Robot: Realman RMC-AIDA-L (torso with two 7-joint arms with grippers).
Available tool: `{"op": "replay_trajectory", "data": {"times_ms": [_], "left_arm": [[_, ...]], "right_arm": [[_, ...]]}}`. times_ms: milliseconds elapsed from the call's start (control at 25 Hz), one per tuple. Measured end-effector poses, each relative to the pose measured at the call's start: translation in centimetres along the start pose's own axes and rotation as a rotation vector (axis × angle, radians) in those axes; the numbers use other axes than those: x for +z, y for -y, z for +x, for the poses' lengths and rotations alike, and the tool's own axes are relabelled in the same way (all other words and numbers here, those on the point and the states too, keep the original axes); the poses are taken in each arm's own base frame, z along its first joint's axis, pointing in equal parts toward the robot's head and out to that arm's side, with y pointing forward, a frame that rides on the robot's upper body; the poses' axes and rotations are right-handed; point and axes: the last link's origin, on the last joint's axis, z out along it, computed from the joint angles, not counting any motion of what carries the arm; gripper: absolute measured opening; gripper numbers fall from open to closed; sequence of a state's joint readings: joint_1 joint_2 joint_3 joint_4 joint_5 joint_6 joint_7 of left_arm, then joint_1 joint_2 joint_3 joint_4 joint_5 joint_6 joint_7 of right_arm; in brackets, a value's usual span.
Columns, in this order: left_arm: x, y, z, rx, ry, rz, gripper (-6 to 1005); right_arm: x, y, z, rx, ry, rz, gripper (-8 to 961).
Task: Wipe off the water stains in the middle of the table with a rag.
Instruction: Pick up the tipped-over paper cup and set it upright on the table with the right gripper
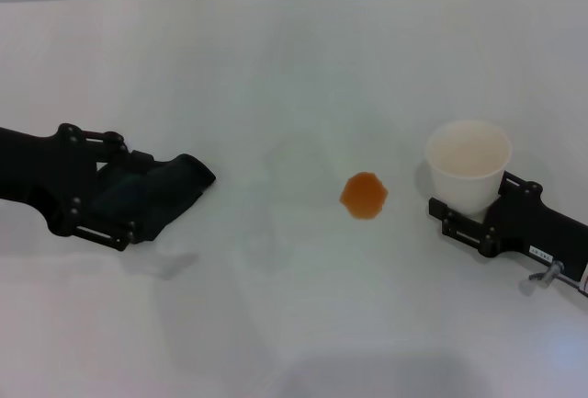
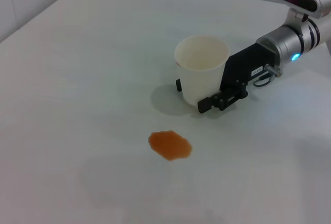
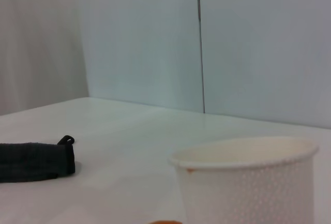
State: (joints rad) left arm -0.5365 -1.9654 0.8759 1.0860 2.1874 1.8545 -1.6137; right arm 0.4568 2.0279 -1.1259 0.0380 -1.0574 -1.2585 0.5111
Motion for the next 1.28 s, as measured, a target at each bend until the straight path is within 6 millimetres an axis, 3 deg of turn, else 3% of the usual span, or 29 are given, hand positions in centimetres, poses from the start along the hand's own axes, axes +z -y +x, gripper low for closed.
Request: {"op": "replay_trajectory", "data": {"times_ms": [1000, 1280], "left_arm": [[0.1, -0.1, -0.3, -0.013, 0.014, -0.001, 890], [0.0, -0.2, -0.5, -0.019, 0.015, 0.003, 890]], "right_arm": [[-0.4, -0.1, 0.1, 0.025, 0.004, -0.012, 876], [-1.4, 0.8, -0.5, 0.032, 0.012, -0.038, 877]]}}
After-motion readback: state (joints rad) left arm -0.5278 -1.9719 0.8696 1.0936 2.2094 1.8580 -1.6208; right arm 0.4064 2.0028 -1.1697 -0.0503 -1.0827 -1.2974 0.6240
